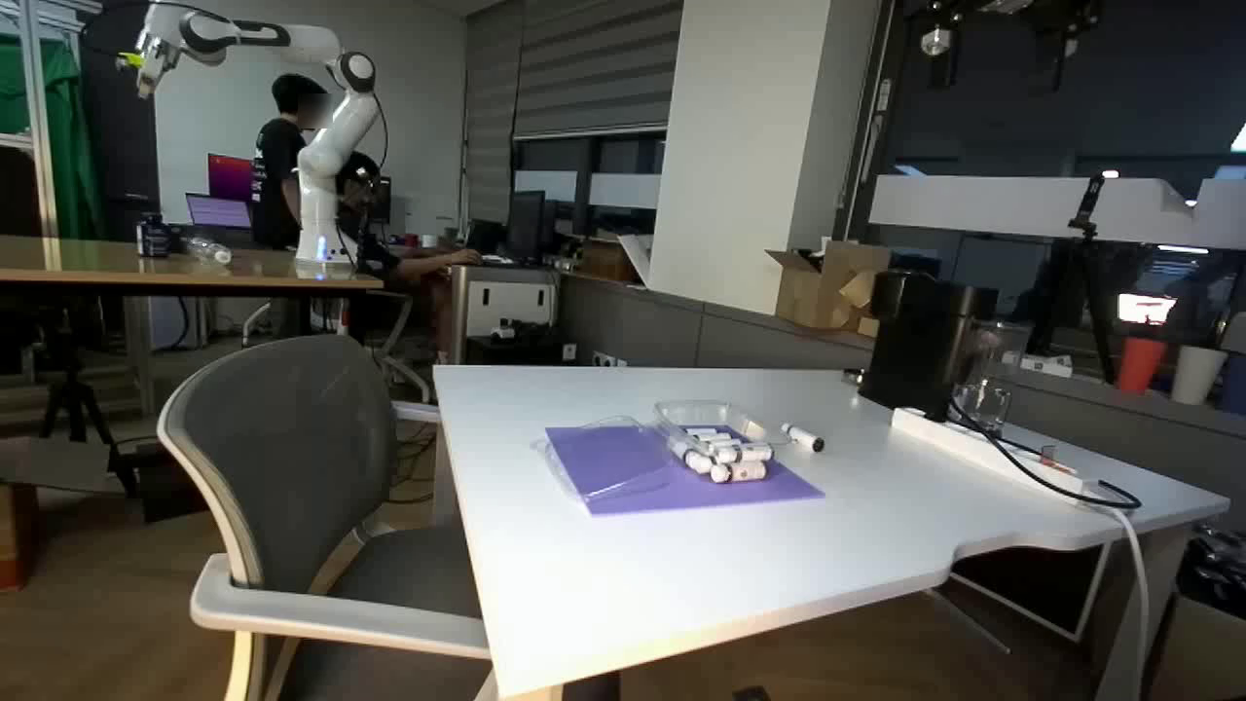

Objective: Move the bottle from the table to the clear container

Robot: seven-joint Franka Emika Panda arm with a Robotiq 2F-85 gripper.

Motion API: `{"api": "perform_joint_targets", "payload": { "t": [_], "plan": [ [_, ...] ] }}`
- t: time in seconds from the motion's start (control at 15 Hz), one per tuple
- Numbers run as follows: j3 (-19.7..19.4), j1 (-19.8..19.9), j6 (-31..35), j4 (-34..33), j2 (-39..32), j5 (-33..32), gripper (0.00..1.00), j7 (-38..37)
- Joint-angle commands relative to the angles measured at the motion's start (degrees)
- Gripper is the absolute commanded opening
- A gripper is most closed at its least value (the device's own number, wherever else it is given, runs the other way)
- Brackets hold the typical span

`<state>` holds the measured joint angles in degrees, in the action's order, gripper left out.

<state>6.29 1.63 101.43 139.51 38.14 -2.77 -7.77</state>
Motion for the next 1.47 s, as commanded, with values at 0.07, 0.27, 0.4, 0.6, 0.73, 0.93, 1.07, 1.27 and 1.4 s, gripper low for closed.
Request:
{"api": "perform_joint_targets", "payload": {
  "t": [0.07,0.27,0.4,0.6,0.73,0.93,1.07,1.27,1.4],
  "plan": [
    [-0.6,-0.8,-0.1,-0.1,-0.1,-0.4,1.00,-0.4],
    [-0.6,-0.8,-0.1,-0.1,0.0,-0.4,1.00,-0.4],
    [-0.6,-0.8,-0.1,-0.1,0.0,-0.4,1.00,-0.4],
    [-0.6,-0.8,-0.1,-0.1,0.0,-0.4,1.00,-0.4],
    [-2.3,-0.7,3.5,-0.1,-0.8,-1.8,1.00,3.3],
    [-6.6,-0.4,11.2,-1.2,-4.3,-6.5,1.00,14.3],
    [-10.9,0.1,15.9,-3.4,-9.0,-8.4,1.00,22.0],
    [-16.8,0.8,20.3,-9.7,-19.5,-7.0,1.00,30.6],
    [-19.0,1.0,19.9,-15.4,-26.6,-4.7,1.00,34.0]
  ]
}}
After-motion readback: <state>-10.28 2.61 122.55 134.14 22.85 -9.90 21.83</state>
